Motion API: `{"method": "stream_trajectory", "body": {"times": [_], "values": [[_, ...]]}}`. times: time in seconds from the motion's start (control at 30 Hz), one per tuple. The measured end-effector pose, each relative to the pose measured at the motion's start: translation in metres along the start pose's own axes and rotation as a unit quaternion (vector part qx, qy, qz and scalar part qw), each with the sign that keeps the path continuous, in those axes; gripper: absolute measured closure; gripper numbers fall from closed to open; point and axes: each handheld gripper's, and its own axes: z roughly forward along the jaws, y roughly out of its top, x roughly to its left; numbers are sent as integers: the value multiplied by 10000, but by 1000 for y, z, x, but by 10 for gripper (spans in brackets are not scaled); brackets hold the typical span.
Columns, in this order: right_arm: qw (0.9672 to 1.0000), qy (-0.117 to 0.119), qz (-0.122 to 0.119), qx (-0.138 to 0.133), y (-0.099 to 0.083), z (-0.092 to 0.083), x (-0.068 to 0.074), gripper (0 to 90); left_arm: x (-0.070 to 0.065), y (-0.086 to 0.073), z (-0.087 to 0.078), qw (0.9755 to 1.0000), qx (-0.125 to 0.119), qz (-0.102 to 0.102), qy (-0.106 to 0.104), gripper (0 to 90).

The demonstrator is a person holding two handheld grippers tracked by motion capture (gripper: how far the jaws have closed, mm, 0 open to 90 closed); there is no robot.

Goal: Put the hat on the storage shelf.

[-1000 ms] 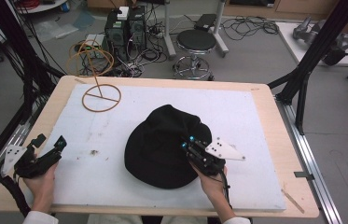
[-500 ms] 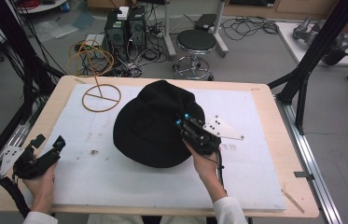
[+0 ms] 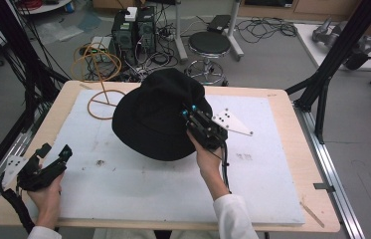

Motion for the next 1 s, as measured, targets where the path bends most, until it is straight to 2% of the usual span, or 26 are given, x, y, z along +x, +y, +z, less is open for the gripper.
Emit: {"method": "stream_trajectory", "body": {"times": [0.2, 0.27, 0.4, 0.53, 0.67, 0.83, 1.0], "values": [[10000, -25, -17, -87, 10, 21, 2, 855, 0, 0, 1, 10000, 4, 23, 1, 226], [9998, 59, 26, -171, 13, 29, 2, 854, 0, 0, 2, 10000, -5, 17, 4, 226], [9995, 56, 129, -290, 19, 45, 1, 854, -2, 0, 5, 10000, -26, 3, -27, 226], [9994, 36, -19, -350, 25, 58, 6, 854, -2, -1, 6, 10000, 25, 56, -69, 226], [9989, 79, 12, -455, 27, 69, 9, 854, -1, -1, 7, 9999, 32, 64, -77, 226], [9988, 19, -64, -475, 35, 83, 9, 854, 1, -1, 7, 10000, -1, 27, -58, 226], [9978, 48, -16, -660, 44, 93, 12, 855, 3, -1, 7, 10000, 22, 66, -41, 226]]}}
